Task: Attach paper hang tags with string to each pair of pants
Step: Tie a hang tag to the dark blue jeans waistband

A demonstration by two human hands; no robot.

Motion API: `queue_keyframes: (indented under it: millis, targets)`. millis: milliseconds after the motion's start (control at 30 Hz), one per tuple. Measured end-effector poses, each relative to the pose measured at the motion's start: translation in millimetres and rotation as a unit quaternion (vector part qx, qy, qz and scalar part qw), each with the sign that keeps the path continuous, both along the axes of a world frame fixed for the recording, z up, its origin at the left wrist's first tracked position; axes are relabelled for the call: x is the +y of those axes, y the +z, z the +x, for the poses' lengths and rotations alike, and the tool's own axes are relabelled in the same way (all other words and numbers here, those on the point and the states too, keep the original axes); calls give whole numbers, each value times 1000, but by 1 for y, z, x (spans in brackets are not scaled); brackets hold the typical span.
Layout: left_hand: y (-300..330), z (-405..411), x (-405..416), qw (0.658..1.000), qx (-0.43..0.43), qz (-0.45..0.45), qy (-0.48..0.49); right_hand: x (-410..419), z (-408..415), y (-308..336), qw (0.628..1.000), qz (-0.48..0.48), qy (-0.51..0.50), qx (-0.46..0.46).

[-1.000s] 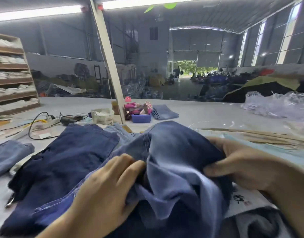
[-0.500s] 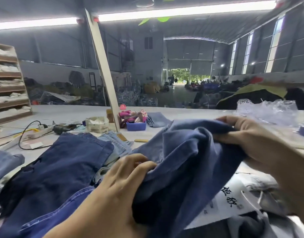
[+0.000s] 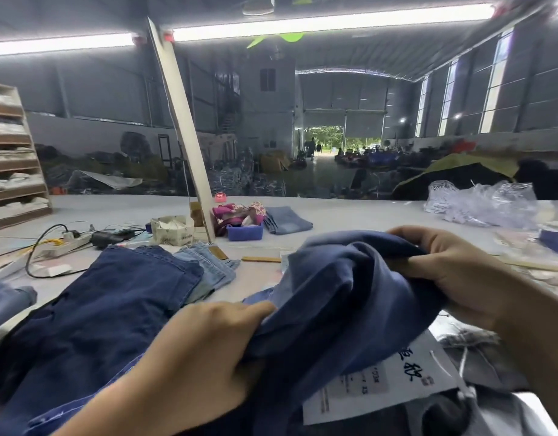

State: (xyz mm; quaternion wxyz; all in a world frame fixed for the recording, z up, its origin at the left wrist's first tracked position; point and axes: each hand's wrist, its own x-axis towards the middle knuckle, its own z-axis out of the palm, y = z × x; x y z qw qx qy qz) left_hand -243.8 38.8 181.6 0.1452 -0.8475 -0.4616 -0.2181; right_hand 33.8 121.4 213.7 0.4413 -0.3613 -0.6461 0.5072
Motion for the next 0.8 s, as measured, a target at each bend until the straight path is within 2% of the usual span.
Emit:
queue_keyframes:
  millis: [167, 300, 400, 467, 533, 633, 700, 800]
  targets:
    - [19, 4, 10, 999, -10, -27, -16, -1, 7, 10, 998, 53, -27, 33]
    - [41, 24, 15, 995, -50, 88, 19, 1, 17, 15, 993, 61, -89, 46]
    - [64, 54, 27, 970, -101, 214, 63, 2, 33, 34, 982, 92, -145, 82]
    - [70, 79, 34, 959, -141, 241, 56, 2, 53, 50, 965, 121, -218, 81]
    - [56, 101, 39, 961, -127, 241, 43, 2, 77, 51, 949, 143, -281, -3]
    - [12, 114, 41, 978, -66, 198, 20, 5, 87, 29, 942, 95, -271, -175]
    - [-12, 111, 39, 987, -35, 158, -20, 0, 81, 10, 924, 75, -250, -281]
    - [-14, 93, 34, 995, -11, 45, -93, -8, 69, 6, 896, 108, -254, -348]
